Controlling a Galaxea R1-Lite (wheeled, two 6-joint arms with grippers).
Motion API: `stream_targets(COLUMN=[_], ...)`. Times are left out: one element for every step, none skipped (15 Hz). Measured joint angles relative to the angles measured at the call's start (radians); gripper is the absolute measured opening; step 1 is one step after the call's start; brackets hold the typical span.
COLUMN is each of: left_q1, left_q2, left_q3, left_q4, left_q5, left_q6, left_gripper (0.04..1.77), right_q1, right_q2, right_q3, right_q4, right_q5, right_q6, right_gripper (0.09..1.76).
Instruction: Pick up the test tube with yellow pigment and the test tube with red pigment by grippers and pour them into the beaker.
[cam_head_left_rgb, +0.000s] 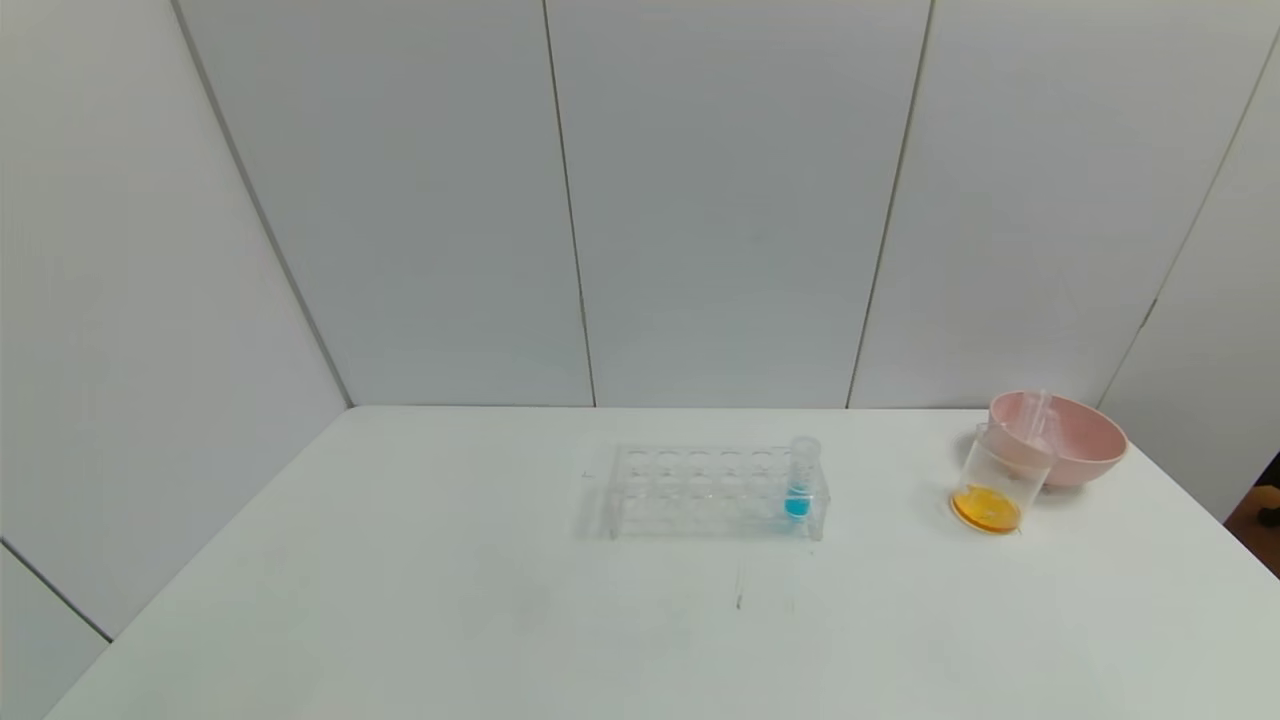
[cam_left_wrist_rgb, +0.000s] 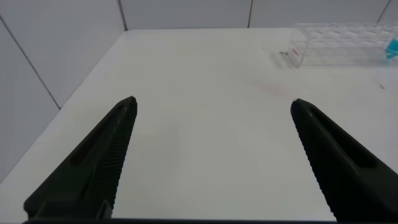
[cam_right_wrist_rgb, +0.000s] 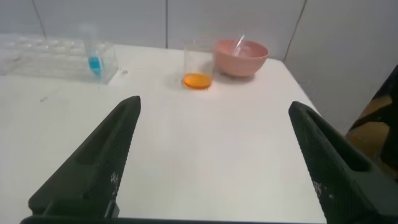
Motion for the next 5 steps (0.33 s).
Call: stream_targets(left_q1=[0.0,0.0,0.0,0.0,0.0], left_q2=[0.0,0.0,0.0,0.0,0.0], left_q3=[0.0,0.0,0.0,0.0,0.0], left_q4=[0.0,0.0,0.0,0.0,0.0], left_q5=[0.0,0.0,0.0,0.0,0.0], left_q6=[0.0,0.0,0.0,0.0,0.0], left_gripper=[1.76,1.76,1.76,1.76,1.76], right_q1=[0.0,0.0,0.0,0.0,0.0], right_q2=[-0.006,-0.009,-0.01,-0.011,-0.012], right_q3=[0.026,0.047,0.053,0.059,0.06], right_q4=[0.002,0.021,0.019,0.021,0.02], right_q5=[0.022,0.029,0.031,0.031,0.031], right_q6=[0.0,0.001,0.003,0.003,0.003], right_gripper=[1.7,1.7,1.7,1.7,1.7])
